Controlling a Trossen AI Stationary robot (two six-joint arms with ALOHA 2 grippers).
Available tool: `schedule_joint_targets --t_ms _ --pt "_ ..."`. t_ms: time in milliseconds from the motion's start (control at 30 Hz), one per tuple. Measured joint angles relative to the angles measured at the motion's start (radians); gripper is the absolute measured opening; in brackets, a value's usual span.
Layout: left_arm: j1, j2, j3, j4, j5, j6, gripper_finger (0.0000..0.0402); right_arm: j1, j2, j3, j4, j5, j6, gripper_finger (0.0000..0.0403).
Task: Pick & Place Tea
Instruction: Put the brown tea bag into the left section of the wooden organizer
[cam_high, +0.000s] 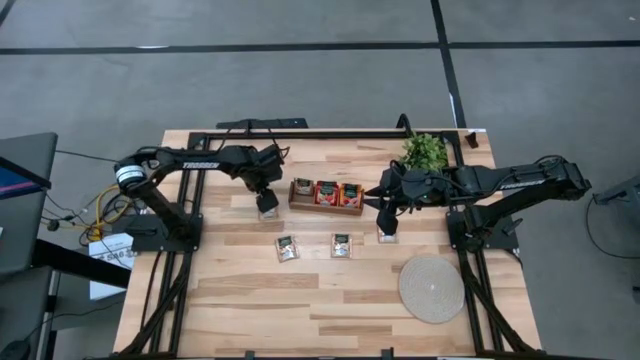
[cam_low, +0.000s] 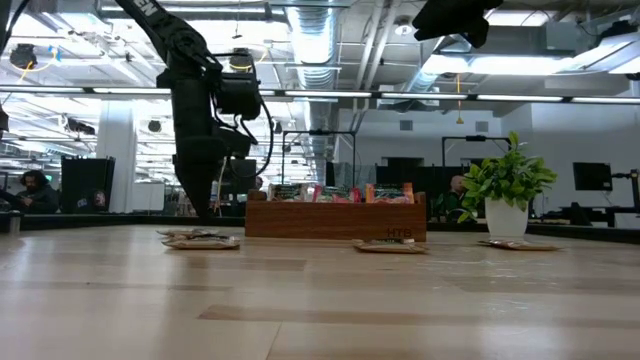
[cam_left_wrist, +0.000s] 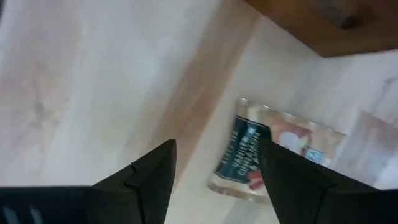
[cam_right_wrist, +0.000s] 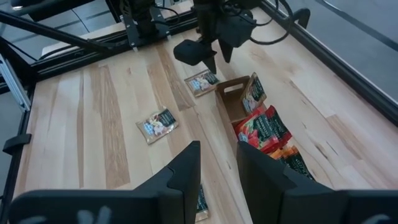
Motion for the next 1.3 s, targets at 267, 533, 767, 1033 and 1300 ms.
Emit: schedule_joint_targets --t_ms 267,533,767,1033,1300 --pt "-0.02 0.048 0.0 -0.001 0.005 0.017 0.0218 0.0 0.0 0.0 0.0 0.0 -0.001 0.0097" --pt "-0.02 0.122 0.005 -0.001 -0.021 0.048 0.0218 0.0 0.0 0.0 0.0 0.0 0.001 0.0097" --pt "-0.02 0.116 0.003 -0.001 -0.046 0.049 0.0184 0.0 0.0 0.0 0.0 -0.001 0.002 0.0097" --pt "-0.021 0.111 0.002 0.0 -0.099 0.049 0.008 0.0 0.0 0.0 0.001 -0.003 0.002 0.0097" --pt "-0.02 0.083 -0.005 -0.002 -0.24 0.05 0.0005 0.0 0.0 0.0 0.001 -0.006 0.002 0.0097"
